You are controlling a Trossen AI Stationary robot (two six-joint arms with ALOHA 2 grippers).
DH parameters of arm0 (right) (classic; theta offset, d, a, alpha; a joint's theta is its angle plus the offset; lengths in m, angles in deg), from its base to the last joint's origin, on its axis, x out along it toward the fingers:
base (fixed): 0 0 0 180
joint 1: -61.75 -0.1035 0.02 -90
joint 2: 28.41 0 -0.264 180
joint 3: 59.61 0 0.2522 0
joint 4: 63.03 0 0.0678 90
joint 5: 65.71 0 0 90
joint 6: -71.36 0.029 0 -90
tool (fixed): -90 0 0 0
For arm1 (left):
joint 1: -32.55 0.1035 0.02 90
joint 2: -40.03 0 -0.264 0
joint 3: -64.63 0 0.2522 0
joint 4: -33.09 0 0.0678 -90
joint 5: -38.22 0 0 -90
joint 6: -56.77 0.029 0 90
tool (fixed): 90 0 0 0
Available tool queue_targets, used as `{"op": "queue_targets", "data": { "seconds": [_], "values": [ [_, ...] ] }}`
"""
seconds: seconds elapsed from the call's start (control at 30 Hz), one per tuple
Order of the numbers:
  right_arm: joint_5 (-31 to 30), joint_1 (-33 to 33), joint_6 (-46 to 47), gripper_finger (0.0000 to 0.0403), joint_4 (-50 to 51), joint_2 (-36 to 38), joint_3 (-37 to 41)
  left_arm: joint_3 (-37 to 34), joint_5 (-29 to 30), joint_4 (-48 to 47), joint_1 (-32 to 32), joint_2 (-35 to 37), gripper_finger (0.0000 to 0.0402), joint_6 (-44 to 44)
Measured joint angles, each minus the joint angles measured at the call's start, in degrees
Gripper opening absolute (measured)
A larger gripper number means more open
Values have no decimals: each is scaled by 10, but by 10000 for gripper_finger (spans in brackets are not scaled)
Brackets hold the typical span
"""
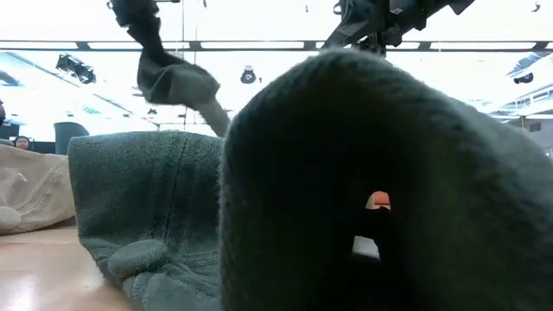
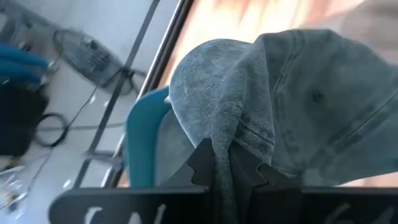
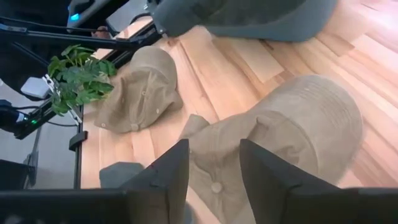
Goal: Pick & Place hat
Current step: Put the top black cap into the blue bin
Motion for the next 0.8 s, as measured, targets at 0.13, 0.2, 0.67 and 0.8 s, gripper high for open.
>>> {"op": "queue_targets", "data": {
  "seconds": [0.13,0.2,0.67,0.8],
  "values": [
    [0,0,0,142,-1,0,0,0,13,-20,11,11,20,72],
    [0,0,0,142,-2,0,0,0,30,-26,11,16,20,109],
    [-3,1,-12,142,-1,0,0,-2,49,-124,66,63,20,140],
    [-5,4,-14,142,-1,0,0,-21,26,-120,104,63,26,162]
  ]
}}
